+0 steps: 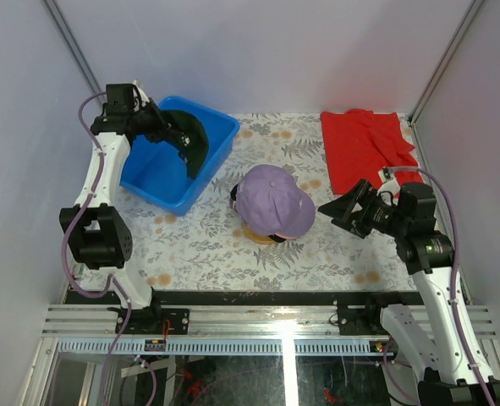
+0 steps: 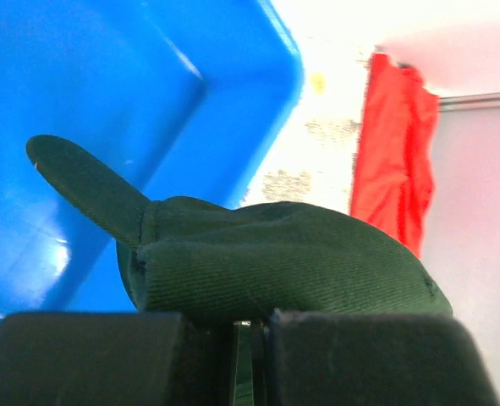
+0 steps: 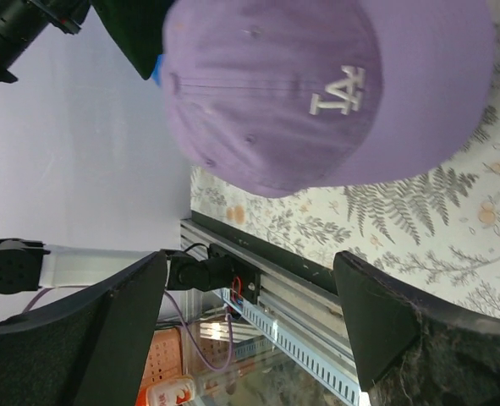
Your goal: Stack the hats
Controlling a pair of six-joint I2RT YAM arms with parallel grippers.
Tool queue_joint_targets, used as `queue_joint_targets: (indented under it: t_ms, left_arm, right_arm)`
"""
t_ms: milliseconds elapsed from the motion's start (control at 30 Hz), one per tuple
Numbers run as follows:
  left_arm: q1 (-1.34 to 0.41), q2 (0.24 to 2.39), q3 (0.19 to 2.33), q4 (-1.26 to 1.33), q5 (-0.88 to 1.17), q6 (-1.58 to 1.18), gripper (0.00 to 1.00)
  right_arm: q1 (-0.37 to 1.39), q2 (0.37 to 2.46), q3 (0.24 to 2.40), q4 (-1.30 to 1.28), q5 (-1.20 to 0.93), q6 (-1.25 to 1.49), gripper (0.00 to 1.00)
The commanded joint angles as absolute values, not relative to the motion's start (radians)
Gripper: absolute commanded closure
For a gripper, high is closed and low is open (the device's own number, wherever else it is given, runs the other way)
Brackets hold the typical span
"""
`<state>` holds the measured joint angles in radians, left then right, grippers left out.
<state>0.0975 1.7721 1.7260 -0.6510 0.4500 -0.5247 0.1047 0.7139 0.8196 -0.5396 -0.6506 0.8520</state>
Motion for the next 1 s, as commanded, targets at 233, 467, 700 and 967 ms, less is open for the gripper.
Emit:
queue_joint_targets:
  t_ms: [233, 467, 700, 967]
  left_arm:
    - [0.100, 1.536, 1.752, -0.476, 0.695, -0.817, 1.00]
    - [0.056, 1.467, 1.751, -0.524, 0.682, -0.859, 1.00]
    - [-0.057, 1.434, 1.734, -0.634, 0.609, -0.852, 1.00]
    - [-0.137, 1.433, 1.735, -0.660, 0.566, -0.872, 1.00]
  right_arm:
    - [0.110, 0.725, 0.951, -0.259, -0.814, 0.988, 0.15]
    - [0.120, 0.897, 1.319, -0.487, -0.756, 0.633, 0.17]
    - [0.348, 1.122, 1.620, -0.596, -0.486, 0.437, 0.18]
    - [0.707, 1.326, 1.842, -0.671, -0.064, 0.296, 0.15]
